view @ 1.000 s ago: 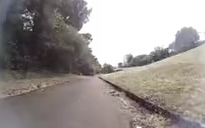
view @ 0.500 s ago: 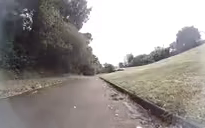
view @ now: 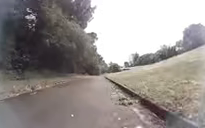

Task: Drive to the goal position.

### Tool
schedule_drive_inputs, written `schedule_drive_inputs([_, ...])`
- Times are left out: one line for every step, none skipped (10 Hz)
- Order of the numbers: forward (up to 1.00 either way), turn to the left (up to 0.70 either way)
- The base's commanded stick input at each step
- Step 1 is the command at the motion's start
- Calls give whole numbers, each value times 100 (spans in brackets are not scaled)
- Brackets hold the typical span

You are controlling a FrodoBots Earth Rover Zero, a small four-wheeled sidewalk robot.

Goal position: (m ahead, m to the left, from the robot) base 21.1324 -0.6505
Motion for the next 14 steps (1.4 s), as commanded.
schedule_drive_inputs([70,0])
schedule_drive_inputs([70,0])
schedule_drive_inputs([70,0])
schedule_drive_inputs([70,0])
schedule_drive_inputs([70,0])
schedule_drive_inputs([70,0])
schedule_drive_inputs([70,0])
schedule_drive_inputs([70,0])
schedule_drive_inputs([70,0])
schedule_drive_inputs([70,0])
schedule_drive_inputs([70,0])
schedule_drive_inputs([70,0])
schedule_drive_inputs([70,0])
schedule_drive_inputs([70,0])
